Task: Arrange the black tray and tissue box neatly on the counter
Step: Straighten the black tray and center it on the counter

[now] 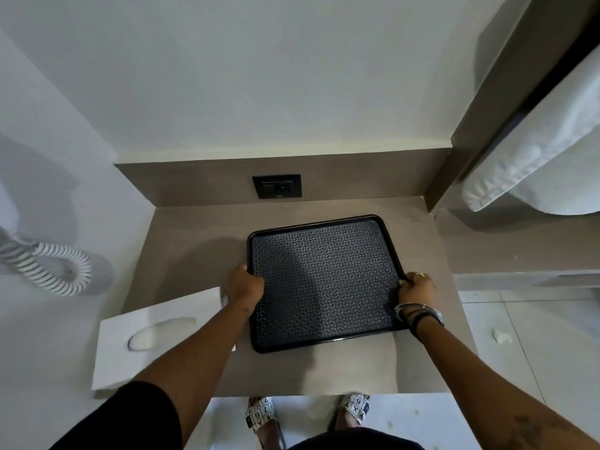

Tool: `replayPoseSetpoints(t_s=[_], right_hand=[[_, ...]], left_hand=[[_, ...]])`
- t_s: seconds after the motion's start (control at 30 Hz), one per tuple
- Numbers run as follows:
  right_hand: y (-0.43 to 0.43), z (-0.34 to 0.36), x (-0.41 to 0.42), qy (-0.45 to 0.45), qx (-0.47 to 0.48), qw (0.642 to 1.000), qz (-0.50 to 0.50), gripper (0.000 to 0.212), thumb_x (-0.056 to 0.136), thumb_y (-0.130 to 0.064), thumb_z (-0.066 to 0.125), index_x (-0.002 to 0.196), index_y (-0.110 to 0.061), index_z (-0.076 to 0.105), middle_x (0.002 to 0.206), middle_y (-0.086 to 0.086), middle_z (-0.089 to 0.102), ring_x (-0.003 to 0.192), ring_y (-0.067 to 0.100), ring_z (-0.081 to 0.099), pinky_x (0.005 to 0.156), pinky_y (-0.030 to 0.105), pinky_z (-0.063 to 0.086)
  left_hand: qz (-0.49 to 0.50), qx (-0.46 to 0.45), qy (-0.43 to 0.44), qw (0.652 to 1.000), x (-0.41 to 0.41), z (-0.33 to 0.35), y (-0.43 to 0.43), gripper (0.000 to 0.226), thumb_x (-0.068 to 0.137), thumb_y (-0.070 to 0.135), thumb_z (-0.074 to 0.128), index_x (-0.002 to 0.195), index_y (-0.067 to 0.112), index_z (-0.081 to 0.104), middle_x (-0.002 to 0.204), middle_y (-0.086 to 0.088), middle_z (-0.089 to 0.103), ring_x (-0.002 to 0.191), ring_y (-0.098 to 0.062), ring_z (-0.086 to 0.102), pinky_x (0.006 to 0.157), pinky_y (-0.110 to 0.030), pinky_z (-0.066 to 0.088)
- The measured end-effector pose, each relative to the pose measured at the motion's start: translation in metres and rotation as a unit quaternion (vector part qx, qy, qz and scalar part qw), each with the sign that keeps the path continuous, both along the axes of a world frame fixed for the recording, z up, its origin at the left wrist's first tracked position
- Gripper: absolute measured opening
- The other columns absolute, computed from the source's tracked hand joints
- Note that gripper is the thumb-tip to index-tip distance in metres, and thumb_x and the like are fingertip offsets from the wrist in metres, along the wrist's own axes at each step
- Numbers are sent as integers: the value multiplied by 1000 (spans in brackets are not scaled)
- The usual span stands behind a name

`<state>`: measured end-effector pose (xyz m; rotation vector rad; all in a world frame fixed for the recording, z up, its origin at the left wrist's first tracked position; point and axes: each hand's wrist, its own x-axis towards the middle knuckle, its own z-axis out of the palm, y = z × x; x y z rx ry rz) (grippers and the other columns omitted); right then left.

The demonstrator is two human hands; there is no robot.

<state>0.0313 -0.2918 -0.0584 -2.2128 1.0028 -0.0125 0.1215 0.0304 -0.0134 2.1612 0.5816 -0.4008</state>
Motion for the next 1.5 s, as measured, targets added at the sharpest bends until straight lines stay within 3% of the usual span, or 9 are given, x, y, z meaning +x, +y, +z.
replayPoseSetpoints(t_s=[0.27, 0.37, 0.53, 0.7, 0.8, 0.93, 1.03, 1.17, 1.5], right_hand=[[33, -9, -9, -3, 17, 999, -38, 23, 89, -6, 61, 109, 3, 68, 119, 24, 63, 105, 40, 61, 93, 37, 48], [37, -11, -12, 6, 11, 999, -51, 23, 89, -6, 60, 109, 3, 69, 119, 24, 63, 106, 40, 60, 92, 37, 48], [36, -7, -18, 7, 17, 999, -37, 24, 90, -7, 58, 110, 2, 69, 118, 23, 63, 104, 40, 61, 91, 37, 48], [46, 2, -27, 20, -71, 997, -15, 28, 90, -13, 62, 114, 1, 66, 118, 26, 58, 106, 43, 53, 91, 47, 47], [62, 4, -40, -31, -177, 982, 54, 37, 87, -20, 68, 118, 0, 64, 119, 27, 58, 106, 43, 53, 89, 52, 44], [97, -6, -60, -30, -232, 944, 232, 64, 89, -49, 57, 142, -14, 45, 152, 18, 37, 134, 36, 38, 107, 58, 31], [120, -20, -68, 12, -220, 926, 308, 80, 88, -65, 38, 152, -19, 28, 162, 13, 19, 145, 33, 21, 114, 61, 15], [129, -35, -69, 64, -221, 911, 342, 83, 88, -71, 30, 153, -19, 26, 163, 12, 14, 148, 34, 15, 114, 65, 8], [125, -37, -44, 83, -230, 913, 326, 80, 90, -70, 28, 152, -20, 27, 163, 11, 15, 148, 33, 15, 114, 67, 7]], left_hand=[[-13, 1, 0, 1000, 19, -8, 19, 20, 91, -2, 51, 100, -8, 68, 106, -26, 71, 98, -42, 67, 82, -46, 55], [-35, -8, 6, 999, 20, -13, 21, 25, 92, 0, 50, 108, -4, 69, 109, -23, 71, 101, -40, 67, 90, -48, 57], [-66, -1, 9, 998, 18, -14, 23, 29, 91, 2, 50, 113, 1, 68, 110, -20, 71, 99, -37, 67, 89, -46, 57], [-93, 100, 8, 991, 13, -13, 13, 31, 86, 9, 54, 115, 0, 61, 120, -23, 64, 111, -41, 61, 100, -50, 52], [-150, 217, -70, 962, -16, -17, -1, 54, 92, 26, 57, 138, 1, 48, 145, -26, 46, 138, -42, 41, 117, -52, 31], [-332, 255, -206, 884, -75, -37, -4, 78, 98, 56, 34, 159, 9, 20, 168, -18, 8, 157, -34, 7, 125, -49, 6], [-412, 266, -215, 845, -100, -51, -1, 85, 95, 65, 31, 158, 9, 23, 167, -17, 11, 155, -34, 12, 124, -50, 8], [-467, 272, -205, 816, -100, -61, 5, 86, 95, 67, 24, 154, 6, 34, 164, -19, 24, 152, -36, 27, 124, -50, 14], [-489, 270, -193, 806, -70, -75, 7, 90, 93, 72, 20, 156, 8, 30, 166, -18, 20, 154, -33, 22, 123, -55, 19]])
